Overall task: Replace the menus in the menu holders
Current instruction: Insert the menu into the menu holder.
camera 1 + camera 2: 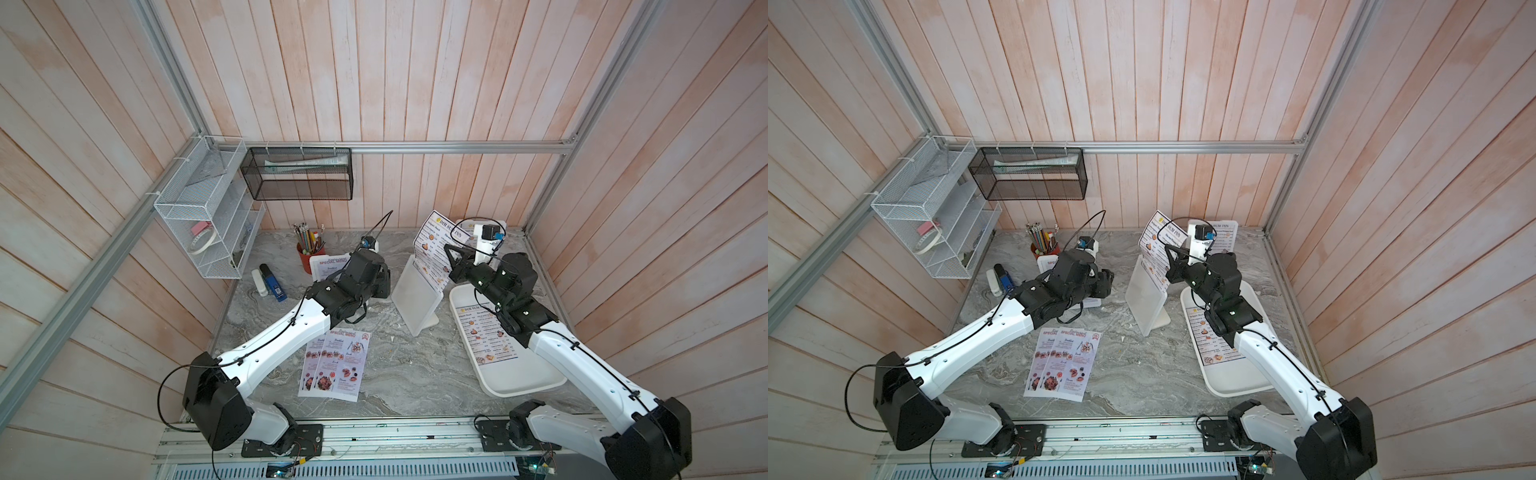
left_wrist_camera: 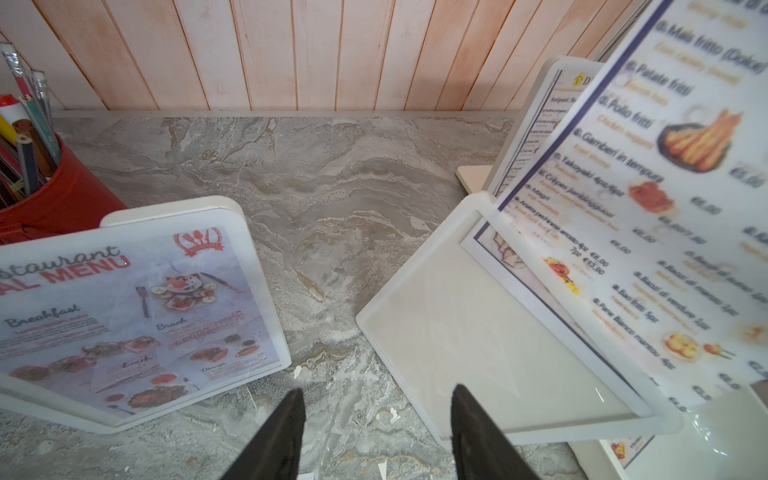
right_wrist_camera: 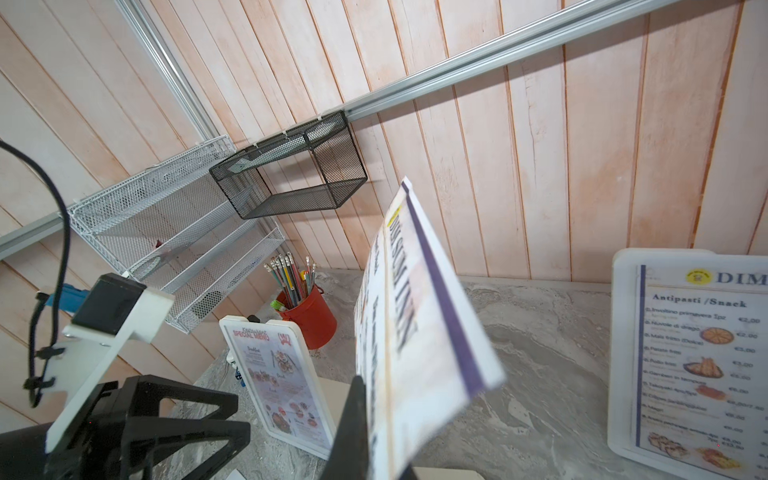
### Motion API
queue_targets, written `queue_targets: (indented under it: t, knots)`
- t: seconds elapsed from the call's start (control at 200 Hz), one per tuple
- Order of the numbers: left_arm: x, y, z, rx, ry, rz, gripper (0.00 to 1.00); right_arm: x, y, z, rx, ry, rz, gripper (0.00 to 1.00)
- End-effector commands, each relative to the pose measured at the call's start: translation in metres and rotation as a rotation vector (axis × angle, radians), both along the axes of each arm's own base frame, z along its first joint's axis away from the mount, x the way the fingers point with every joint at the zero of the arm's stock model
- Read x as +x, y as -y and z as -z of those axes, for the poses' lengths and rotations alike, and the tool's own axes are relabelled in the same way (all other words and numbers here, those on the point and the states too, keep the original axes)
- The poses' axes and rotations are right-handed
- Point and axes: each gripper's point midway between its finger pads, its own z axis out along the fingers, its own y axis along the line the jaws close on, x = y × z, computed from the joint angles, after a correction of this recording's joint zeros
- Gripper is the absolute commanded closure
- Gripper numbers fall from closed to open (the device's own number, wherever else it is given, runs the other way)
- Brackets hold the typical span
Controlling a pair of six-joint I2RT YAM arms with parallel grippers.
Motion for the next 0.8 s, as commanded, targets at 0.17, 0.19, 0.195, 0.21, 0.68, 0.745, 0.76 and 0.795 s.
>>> queue_targets:
  t: [0.17, 0.19, 0.195, 0.21, 0.68, 0.745, 0.76, 0.795]
  knots:
    - [0.001, -0.001, -0.002, -0.012, 0.009, 0.002, 0.41, -0.001, 0.001, 0.006, 0.021, 0.023, 0.01, 1.0]
    - [0.001, -0.001, -0.003, -0.013, 0.011, 0.003, 0.42, -0.001, 0.001, 0.005, 0.026, 0.025, 0.01, 1.0]
    - [0.001, 0.0, -0.003, -0.012, 0.01, 0.003, 0.42, -0.001, 0.0, 0.005, 0.028, 0.025, 0.01, 1.0]
    - [0.001, 0.0, -0.003, -0.013, 0.011, 0.003, 0.42, -0.001, 0.0, 0.005, 0.032, 0.025, 0.008, 1.0]
    - [0.0, -0.003, -0.001, -0.006, 0.015, 0.002, 0.42, 0.0, -0.006, 0.006, 0.045, 0.004, -0.02, 1.0]
    - [0.0, -0.004, 0.0, -0.006, 0.013, 0.002, 0.42, -0.002, -0.006, 0.012, 0.05, -0.003, -0.024, 1.0]
    - [0.0, -0.004, -0.001, -0.006, 0.014, 0.003, 0.42, -0.002, -0.006, 0.013, 0.051, -0.004, -0.024, 1.0]
    - [0.001, -0.004, -0.001, -0.006, 0.014, 0.0, 0.42, -0.004, -0.005, 0.014, 0.058, 0.0, -0.024, 1.0]
